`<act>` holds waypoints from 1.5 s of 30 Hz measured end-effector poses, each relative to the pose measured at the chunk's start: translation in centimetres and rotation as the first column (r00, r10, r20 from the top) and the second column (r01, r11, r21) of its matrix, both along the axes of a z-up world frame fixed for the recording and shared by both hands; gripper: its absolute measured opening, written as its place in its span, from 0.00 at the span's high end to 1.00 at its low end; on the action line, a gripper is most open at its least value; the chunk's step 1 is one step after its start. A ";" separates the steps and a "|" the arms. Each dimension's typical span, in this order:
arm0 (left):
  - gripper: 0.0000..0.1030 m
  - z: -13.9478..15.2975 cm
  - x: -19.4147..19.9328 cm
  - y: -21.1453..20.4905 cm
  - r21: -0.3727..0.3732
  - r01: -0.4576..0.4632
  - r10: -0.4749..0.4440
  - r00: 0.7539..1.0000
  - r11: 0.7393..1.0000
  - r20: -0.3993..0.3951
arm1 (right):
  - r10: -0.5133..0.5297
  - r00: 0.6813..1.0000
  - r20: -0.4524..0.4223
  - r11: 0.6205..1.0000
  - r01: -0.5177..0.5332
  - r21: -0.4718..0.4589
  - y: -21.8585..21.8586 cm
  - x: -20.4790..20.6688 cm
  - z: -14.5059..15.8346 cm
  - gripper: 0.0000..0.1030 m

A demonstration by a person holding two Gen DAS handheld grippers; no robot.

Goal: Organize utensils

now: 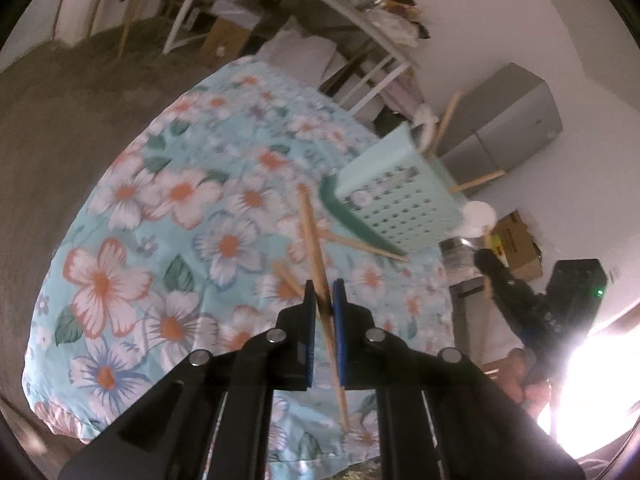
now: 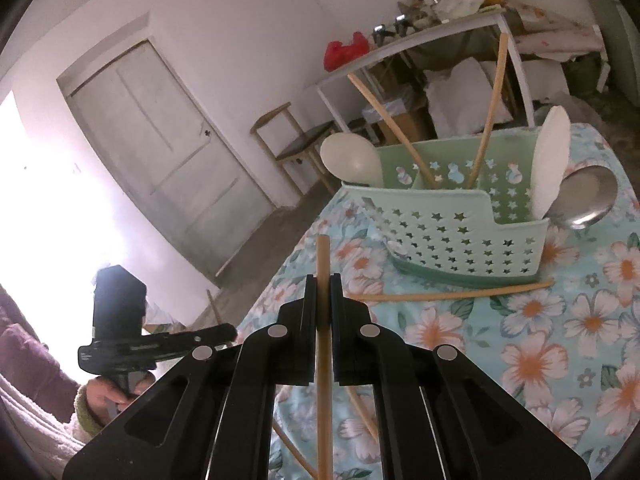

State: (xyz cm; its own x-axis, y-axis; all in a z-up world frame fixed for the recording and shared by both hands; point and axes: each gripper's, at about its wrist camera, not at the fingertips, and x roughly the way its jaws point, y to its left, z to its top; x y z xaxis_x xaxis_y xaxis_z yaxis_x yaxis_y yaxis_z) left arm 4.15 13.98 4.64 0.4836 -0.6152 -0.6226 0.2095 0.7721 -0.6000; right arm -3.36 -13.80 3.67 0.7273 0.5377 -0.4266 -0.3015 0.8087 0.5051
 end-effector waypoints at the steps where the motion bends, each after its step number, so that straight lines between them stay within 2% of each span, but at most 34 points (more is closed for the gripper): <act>1: 0.94 0.5 -0.2 -0.2 -0.002 0.009 -0.009 1.000 1.000 0.012 | -0.002 1.000 0.003 1.000 0.002 0.001 -0.1 -0.1 0.1 0.95; 15: 0.95 4.5 -1.2 -0.8 -0.030 0.057 -0.054 0.994 0.998 0.095 | -0.037 0.999 0.031 0.999 0.037 0.008 -1.2 -0.5 0.5 0.95; 30: 0.95 8.8 -0.4 -2.2 -0.020 0.114 -0.106 0.967 0.993 0.229 | -0.079 0.996 0.047 0.997 0.079 0.002 -2.6 -1.0 0.9 0.95; 40: 0.95 12.5 1.3 -4.5 -0.011 0.158 -0.143 0.921 0.987 0.363 | -0.126 0.991 0.044 0.992 0.126 0.005 -4.5 -1.5 1.0 0.95; 45: 0.95 15.2 2.6 -6.1 -0.021 0.158 -0.130 0.875 0.987 0.467 | -0.159 0.986 0.042 0.987 0.159 0.016 -6.0 -1.6 0.9 0.95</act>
